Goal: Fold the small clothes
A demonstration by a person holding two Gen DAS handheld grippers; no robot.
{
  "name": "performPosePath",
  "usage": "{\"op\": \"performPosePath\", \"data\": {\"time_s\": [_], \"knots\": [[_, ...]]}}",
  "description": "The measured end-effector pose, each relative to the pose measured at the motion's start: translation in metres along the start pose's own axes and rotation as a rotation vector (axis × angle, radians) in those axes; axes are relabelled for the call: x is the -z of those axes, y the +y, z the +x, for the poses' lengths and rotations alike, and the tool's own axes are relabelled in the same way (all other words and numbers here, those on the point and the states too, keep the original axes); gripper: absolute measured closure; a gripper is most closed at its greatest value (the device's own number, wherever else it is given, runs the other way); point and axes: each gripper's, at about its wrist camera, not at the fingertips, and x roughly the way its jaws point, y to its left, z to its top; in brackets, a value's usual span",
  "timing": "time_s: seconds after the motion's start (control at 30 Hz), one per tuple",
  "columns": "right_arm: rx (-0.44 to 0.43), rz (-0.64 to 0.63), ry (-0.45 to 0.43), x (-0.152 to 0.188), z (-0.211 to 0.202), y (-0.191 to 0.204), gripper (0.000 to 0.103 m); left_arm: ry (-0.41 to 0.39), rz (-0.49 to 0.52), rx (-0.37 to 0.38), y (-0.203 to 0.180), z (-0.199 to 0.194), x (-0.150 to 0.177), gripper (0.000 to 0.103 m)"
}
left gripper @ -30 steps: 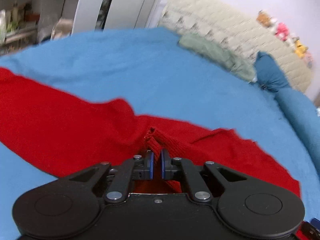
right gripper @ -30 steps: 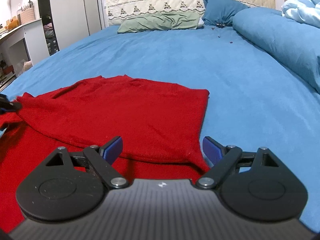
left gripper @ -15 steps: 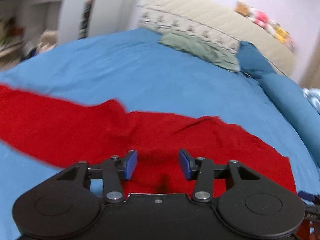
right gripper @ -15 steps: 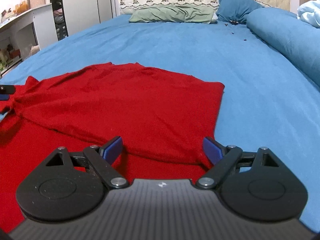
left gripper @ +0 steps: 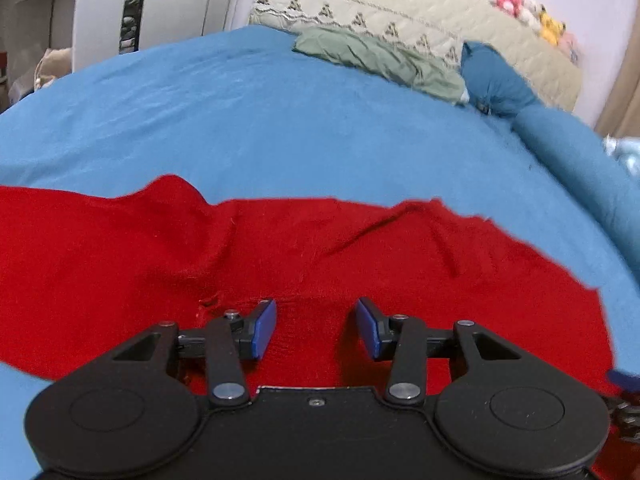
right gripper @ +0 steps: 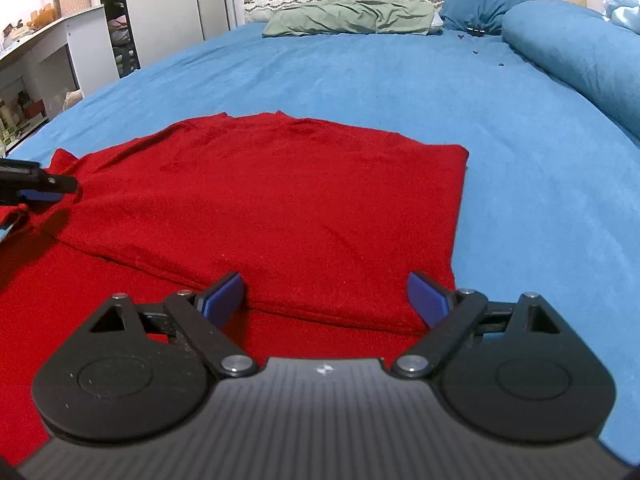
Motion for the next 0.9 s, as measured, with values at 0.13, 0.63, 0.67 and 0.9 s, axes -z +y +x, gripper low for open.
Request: {"op": "performPosePath", "data": {"time_s": [0.13, 0.63, 0.67, 0.9], "knots": [[-0.034, 0.026, -0.048, -0.017, -0.035, 0.007, 0.000, -0.079, -0.022, -0.017, 0.012, -0.054, -0.013, 0.054], [-0.189, 0.000, -0.022, -0.043, -0.071, 0.107, 0.000, -0.220, -0.325, -0.289, 0.207, -0.136, -0.020, 0.010], [-0.198, -0.005, -0.019, -0.040, -0.066, 0.113, 0.000, -0.219, -0.352, -0.289, 0.218, -0.132, -0.017, 0.011], [-0.219, -0.045, -0.010, -0.029, -0.044, 0.135, 0.000, -0.211, -0.475, -0.336, 0.278, -0.101, -0.009, 0.027]]}}
